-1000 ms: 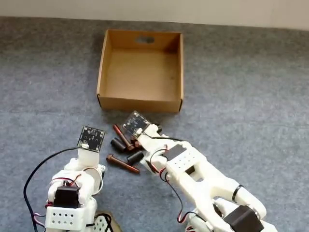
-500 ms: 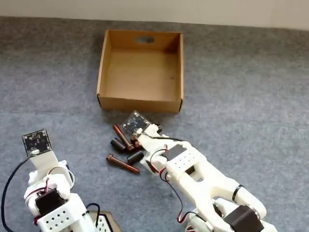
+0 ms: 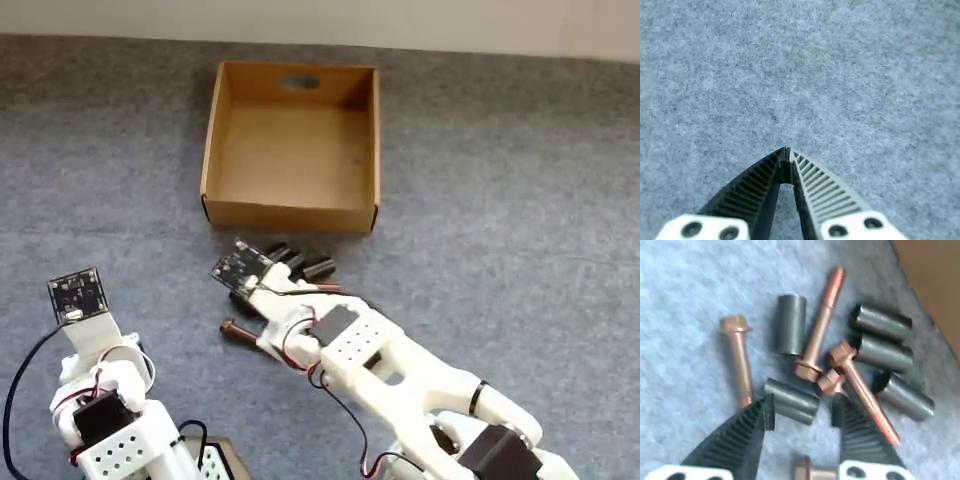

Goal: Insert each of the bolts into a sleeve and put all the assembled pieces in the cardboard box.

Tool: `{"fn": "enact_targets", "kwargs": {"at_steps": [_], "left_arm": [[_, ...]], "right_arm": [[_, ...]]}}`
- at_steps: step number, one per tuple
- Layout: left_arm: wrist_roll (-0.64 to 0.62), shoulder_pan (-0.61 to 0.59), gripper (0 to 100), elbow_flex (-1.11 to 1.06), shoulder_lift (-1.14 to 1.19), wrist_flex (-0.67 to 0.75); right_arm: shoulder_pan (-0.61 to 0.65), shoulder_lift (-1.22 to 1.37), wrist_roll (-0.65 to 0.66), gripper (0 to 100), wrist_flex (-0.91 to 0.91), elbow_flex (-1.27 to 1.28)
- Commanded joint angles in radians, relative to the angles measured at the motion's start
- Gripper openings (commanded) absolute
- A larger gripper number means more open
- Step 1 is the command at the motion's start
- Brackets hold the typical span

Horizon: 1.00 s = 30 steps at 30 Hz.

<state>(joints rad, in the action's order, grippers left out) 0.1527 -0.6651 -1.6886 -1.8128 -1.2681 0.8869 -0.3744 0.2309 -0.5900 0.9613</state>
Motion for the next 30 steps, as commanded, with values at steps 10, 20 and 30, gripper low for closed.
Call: {"fn": "enact_targets", "kwargs": {"at_steps": [10, 20, 30], "left_arm": [[-0.008, -0.015, 1, -0.008, -0.004, -0.003], [-0.006, -0.015, 1, -0.008, -0.004, -0.012], [-0.005, -0.015, 1, -0.008, -0.004, -0.021]], "right_arm": [[0.022, 0.042, 0.189, 25.6, 0.007, -0.022], [0.021, 0.298, 0.29, 25.6, 0.008, -0.125], [-0.045, 0.297, 0.292, 1.6, -0.051, -0.127]]}}
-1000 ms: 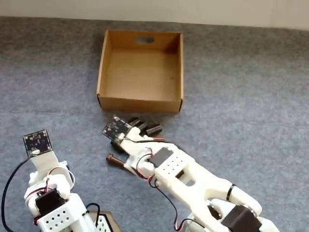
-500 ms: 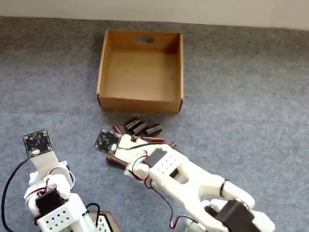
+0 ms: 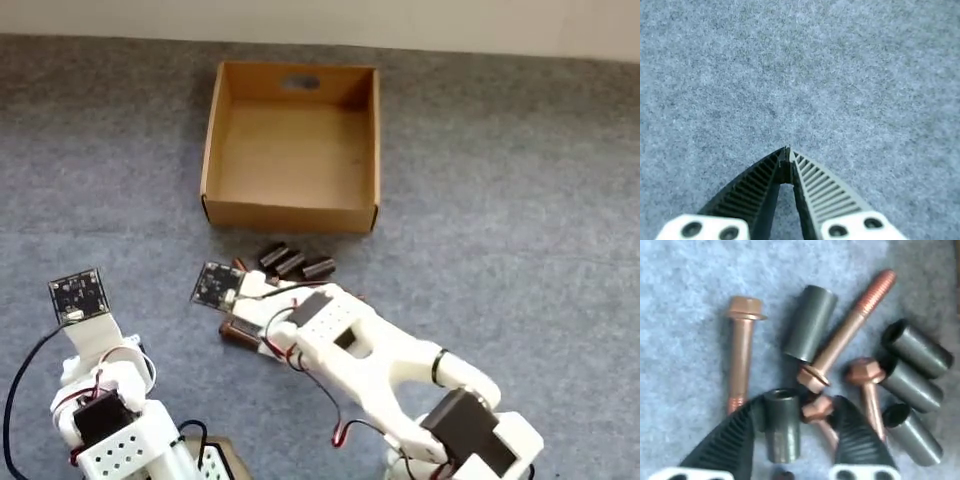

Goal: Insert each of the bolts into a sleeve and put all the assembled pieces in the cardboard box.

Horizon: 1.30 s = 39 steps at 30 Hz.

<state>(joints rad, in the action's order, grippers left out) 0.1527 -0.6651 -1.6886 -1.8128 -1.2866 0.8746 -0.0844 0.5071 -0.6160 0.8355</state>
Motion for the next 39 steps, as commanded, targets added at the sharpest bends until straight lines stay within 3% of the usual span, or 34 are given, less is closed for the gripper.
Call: {"fn": "enact_targets", "kwargs": {"at_steps": [1, 5, 9, 13, 18, 21, 26, 31, 35, 39], "left_arm": [[-0.005, -0.015, 1, -0.008, -0.004, -0.003], [-0.005, -0.015, 1, -0.008, -0.004, -0.003], [-0.005, -0.015, 1, -0.008, -0.004, -0.003], [-0.005, -0.015, 1, -0.008, -0.004, -0.003], [-0.005, -0.015, 1, -0.008, -0.004, -0.003], [-0.005, -0.015, 1, -0.008, -0.004, -0.003], [-0.005, -0.015, 1, -0.008, -0.004, -0.003], [-0.005, -0.015, 1, -0.008, -0.004, -0.003], [-0.005, -0.015, 1, -0.008, -0.004, -0.003], [-0.005, -0.015, 1, -0.008, -0.004, -0.003]], "right_arm": [[-0.053, -0.002, 0.015, 1.6, -0.031, 0.001], [-0.134, -0.168, 0.006, 0.5, -0.107, 0.004], [-0.242, -0.47, -0.103, 0.5, -0.208, 0.021], [-0.403, -0.714, -0.121, 0.5, -0.295, 0.111], [-0.67, -0.792, -0.118, 0.5, -0.292, 0.257], [-0.716, -0.777, -0.074, 0.5, -0.242, 0.331], [-0.625, -0.771, -0.021, 3.5, -0.229, 0.364], [-0.387, -0.762, -0.021, 15.7, -0.229, 0.36], [-0.223, -0.762, -0.017, 15.9, -0.223, 0.358], [-0.157, -0.75, -0.014, 15.9, -0.209, 0.332]]}}
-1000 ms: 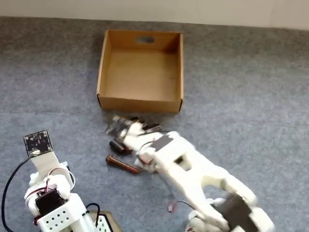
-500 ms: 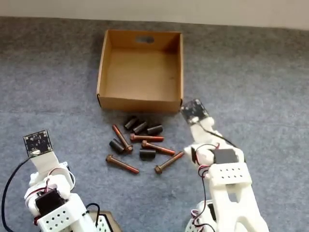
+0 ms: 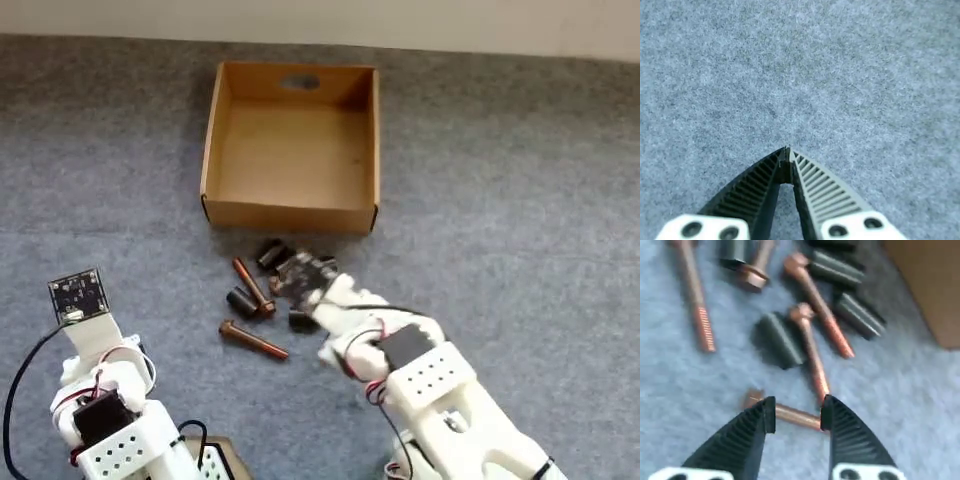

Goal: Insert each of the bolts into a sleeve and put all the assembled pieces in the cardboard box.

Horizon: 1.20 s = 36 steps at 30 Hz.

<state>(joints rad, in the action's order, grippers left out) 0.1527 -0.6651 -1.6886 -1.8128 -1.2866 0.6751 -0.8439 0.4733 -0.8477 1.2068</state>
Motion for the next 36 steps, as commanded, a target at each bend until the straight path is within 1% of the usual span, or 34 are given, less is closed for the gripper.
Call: {"fn": "enact_targets", "kwargs": {"at_steps": [1, 6, 11, 16, 21, 29, 31, 34, 35, 36], "left_arm": [[-0.005, -0.015, 1, -0.008, -0.004, -0.003], [-0.005, -0.015, 1, -0.008, -0.004, -0.003], [-0.005, -0.015, 1, -0.008, -0.004, -0.003], [-0.005, -0.015, 1, -0.008, -0.004, -0.005], [-0.005, -0.015, 1, -0.008, -0.004, -0.005], [-0.005, -0.015, 1, -0.008, -0.004, -0.005], [-0.005, -0.015, 1, -0.008, -0.004, -0.005], [-0.005, -0.015, 1, -0.008, -0.004, -0.005], [-0.005, -0.015, 1, -0.008, -0.004, -0.005], [-0.005, -0.015, 1, -0.008, -0.004, -0.005]], "right_arm": [[0.047, 0.027, 0.02, 15.9, 0.022, -0.056], [0.048, 0.197, 0.021, 16.2, 0.022, -0.183], [0.096, 0.366, 0.021, 16.2, 0.022, -0.269], [0.12, 0.467, 0.023, 16.2, 0.044, -0.346], [0.119, 0.584, 0.081, 16.0, 0.059, -0.401], [0.122, 0.743, 0.081, 15.9, 0.053, -0.463], [0.124, 0.745, 0.08, 13.5, 0.051, -0.458], [0.122, 0.745, 0.078, 1.6, 0.051, -0.455], [0.122, 0.745, 0.078, 0.1, 0.05, -0.452], [0.12, 0.745, 0.078, 1.6, 0.041, -0.452]]}}
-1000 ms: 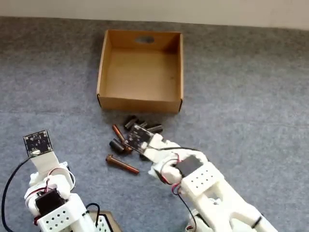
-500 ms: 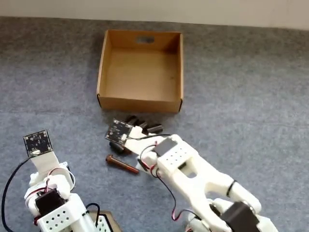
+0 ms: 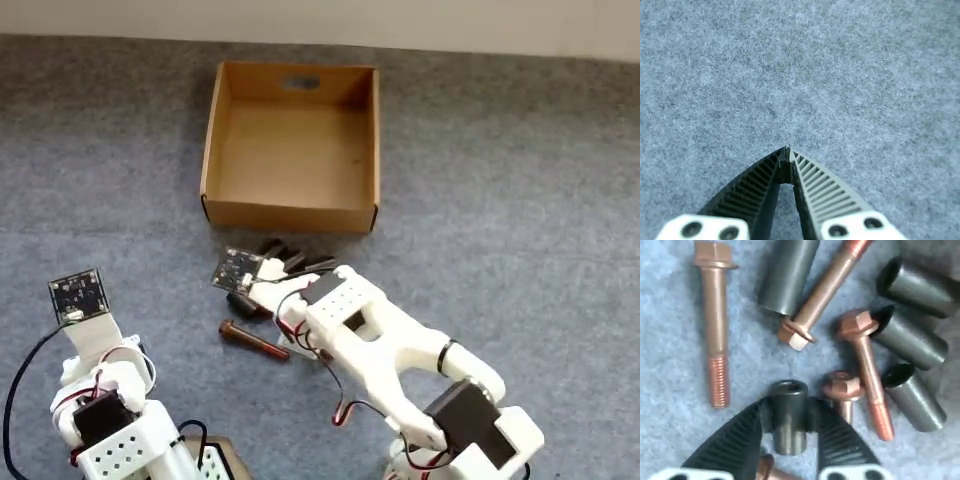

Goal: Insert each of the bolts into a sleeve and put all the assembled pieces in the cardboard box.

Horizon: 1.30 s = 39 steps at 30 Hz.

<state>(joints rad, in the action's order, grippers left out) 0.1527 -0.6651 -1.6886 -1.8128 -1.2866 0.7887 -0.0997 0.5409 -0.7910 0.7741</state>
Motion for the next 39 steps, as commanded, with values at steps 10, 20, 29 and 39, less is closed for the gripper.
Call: {"fn": "enact_targets", "kwargs": {"at_steps": [10, 20, 29, 39], "left_arm": [[-0.005, -0.015, 1, -0.008, -0.004, -0.005], [-0.005, -0.015, 1, -0.008, -0.004, -0.005], [-0.005, -0.015, 1, -0.008, -0.004, -0.005], [-0.005, -0.015, 1, -0.008, -0.004, -0.005]], "right_arm": [[-0.174, -0.237, -0.133, 0.5, -0.182, -0.088], [-0.641, -0.521, -0.195, 0.5, -0.211, 0.102], [-0.771, -0.375, -0.195, 0.9, -0.166, 0.206], [-0.773, -0.142, -0.187, 19.6, -0.147, 0.136]]}}
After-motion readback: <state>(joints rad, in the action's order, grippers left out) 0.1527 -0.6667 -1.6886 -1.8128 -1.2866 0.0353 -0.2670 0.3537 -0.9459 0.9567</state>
